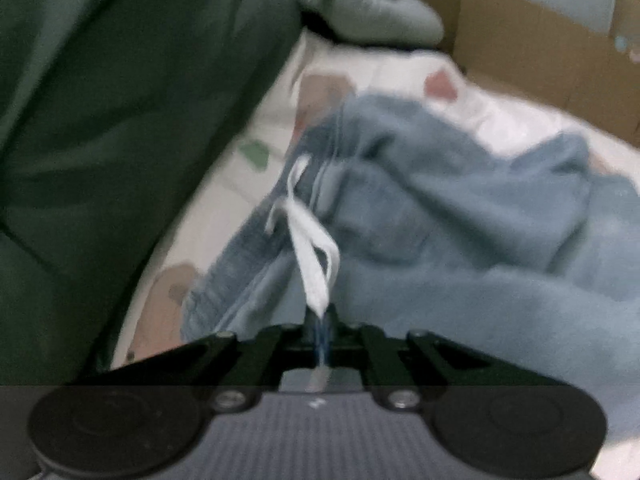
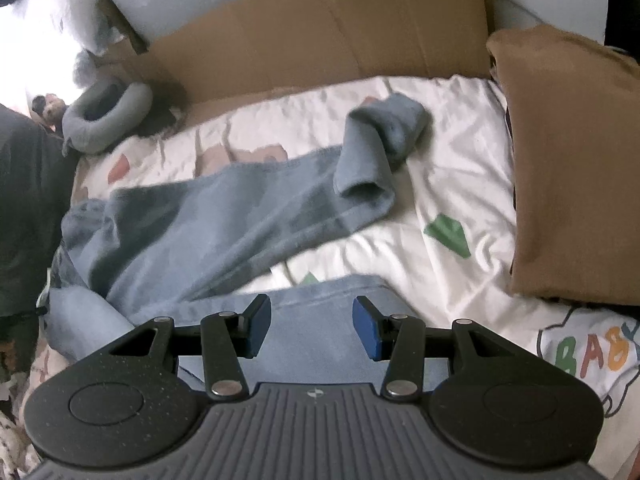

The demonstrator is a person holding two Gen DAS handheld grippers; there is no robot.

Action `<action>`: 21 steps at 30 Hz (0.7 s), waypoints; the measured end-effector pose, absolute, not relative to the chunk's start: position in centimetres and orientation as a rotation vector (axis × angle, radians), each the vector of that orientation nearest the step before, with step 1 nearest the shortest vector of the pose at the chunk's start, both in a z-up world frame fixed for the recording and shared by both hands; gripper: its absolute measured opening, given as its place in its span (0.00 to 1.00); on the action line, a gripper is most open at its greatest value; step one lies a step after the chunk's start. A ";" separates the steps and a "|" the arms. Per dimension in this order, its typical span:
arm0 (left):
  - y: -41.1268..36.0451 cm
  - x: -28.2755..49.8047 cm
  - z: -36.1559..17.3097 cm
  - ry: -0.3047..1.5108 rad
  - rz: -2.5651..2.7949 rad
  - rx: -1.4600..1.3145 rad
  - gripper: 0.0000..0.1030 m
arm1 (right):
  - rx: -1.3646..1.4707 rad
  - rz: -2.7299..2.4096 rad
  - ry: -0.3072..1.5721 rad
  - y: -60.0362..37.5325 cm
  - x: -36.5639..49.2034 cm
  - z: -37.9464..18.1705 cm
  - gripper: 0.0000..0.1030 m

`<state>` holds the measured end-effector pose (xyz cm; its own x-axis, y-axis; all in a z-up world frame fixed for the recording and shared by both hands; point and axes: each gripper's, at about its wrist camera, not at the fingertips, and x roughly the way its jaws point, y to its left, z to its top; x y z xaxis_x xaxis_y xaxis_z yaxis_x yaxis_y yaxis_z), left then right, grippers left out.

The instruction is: Fold clothes

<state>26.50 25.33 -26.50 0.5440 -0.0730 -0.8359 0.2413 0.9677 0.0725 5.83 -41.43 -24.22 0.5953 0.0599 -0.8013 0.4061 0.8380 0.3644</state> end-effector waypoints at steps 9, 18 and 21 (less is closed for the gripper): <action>20.8 29.1 -21.3 0.956 -0.263 0.051 0.04 | 0.578 -0.207 0.843 -41.4 5.4 -22.1 0.51; 16.1 27.5 -17.1 0.973 -0.353 0.033 0.21 | 0.586 -0.170 0.762 -41.1 5.5 -19.3 0.51; 15.7 26.1 -14.8 0.964 -0.336 0.041 0.21 | 0.577 -0.144 0.737 -41.0 5.9 -17.7 0.51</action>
